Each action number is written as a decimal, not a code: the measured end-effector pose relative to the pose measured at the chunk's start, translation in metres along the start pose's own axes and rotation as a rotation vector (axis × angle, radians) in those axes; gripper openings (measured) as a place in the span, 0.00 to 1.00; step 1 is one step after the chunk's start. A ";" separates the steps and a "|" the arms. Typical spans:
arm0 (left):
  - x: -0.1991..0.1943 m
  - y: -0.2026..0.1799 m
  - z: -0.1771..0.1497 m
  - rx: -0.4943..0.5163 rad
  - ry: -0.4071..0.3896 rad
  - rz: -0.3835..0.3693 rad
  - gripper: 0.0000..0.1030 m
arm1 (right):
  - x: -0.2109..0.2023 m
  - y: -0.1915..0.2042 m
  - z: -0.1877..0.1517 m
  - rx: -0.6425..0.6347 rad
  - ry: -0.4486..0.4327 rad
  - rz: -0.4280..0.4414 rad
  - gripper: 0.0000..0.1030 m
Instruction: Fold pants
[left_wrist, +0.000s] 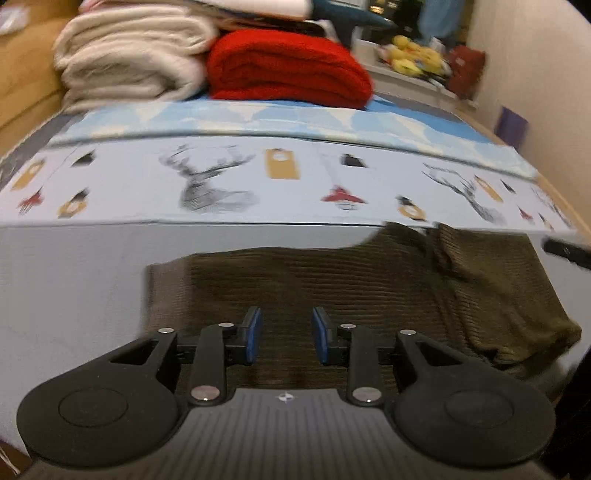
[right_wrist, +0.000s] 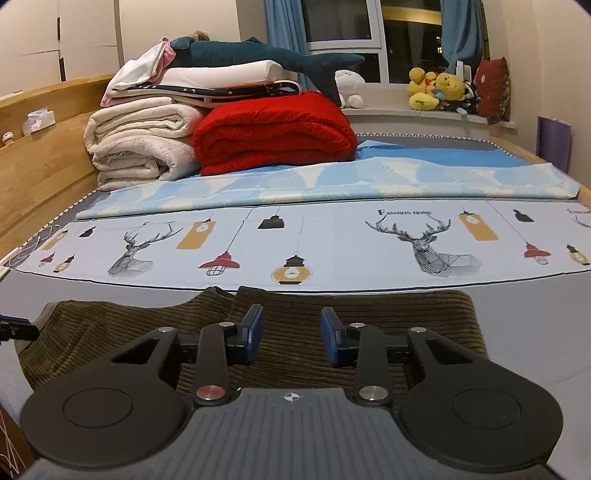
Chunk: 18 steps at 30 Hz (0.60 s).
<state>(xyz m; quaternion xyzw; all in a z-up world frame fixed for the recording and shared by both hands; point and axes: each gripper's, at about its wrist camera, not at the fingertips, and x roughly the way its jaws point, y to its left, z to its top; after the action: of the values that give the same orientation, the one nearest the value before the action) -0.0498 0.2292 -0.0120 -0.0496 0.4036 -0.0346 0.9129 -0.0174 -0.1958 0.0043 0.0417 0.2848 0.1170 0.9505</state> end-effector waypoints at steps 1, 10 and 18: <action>0.002 0.018 -0.001 -0.069 0.015 0.009 0.42 | 0.001 0.001 0.000 -0.001 0.002 0.004 0.34; 0.021 0.112 -0.022 -0.567 0.168 0.017 0.74 | 0.009 -0.005 0.003 0.005 0.012 0.002 0.35; 0.058 0.109 -0.027 -0.620 0.312 0.074 0.75 | 0.012 -0.012 0.001 0.027 0.033 0.016 0.35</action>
<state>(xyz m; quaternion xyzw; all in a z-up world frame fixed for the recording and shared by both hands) -0.0287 0.3301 -0.0858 -0.3040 0.5311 0.1158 0.7824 -0.0048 -0.2042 -0.0029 0.0549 0.3018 0.1217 0.9440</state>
